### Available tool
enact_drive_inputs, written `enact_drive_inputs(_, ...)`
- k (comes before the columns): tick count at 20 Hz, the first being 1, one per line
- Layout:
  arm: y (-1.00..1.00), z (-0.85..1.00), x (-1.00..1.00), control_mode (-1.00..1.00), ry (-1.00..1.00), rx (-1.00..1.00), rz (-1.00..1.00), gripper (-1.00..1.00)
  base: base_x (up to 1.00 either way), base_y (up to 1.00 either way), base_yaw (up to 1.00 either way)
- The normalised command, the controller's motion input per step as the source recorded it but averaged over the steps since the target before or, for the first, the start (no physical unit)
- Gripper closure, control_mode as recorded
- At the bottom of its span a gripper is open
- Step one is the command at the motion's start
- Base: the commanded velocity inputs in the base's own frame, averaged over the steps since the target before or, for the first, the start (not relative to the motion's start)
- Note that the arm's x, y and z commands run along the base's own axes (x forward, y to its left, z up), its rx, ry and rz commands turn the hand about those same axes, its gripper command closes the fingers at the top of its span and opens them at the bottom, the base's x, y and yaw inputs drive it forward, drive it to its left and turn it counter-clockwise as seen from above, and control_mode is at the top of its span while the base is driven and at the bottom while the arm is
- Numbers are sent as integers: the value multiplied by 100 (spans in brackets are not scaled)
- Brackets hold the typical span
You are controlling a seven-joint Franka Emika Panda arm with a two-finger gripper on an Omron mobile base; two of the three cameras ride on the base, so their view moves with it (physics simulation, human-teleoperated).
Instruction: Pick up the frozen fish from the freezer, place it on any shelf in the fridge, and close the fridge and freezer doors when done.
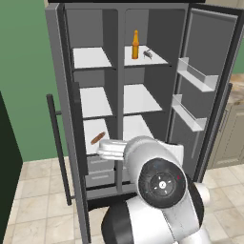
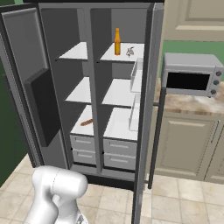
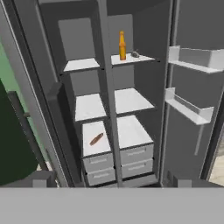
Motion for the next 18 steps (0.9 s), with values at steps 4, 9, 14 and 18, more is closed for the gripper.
enact_drive_inputs(4, 100, -29, 23, -100, -16, 0, -38, -100, 0, 0, 0)
enact_drive_inputs(9, 94, -40, 54, -100, -13, 0, -37, -100, 0, 0, 0)
enact_drive_inputs(14, 67, -29, 61, -100, 0, 0, -34, -100, 0, 0, 0)
enact_drive_inputs(18, 48, -29, 70, -100, 0, 0, -37, -100, 0, 0, 0)
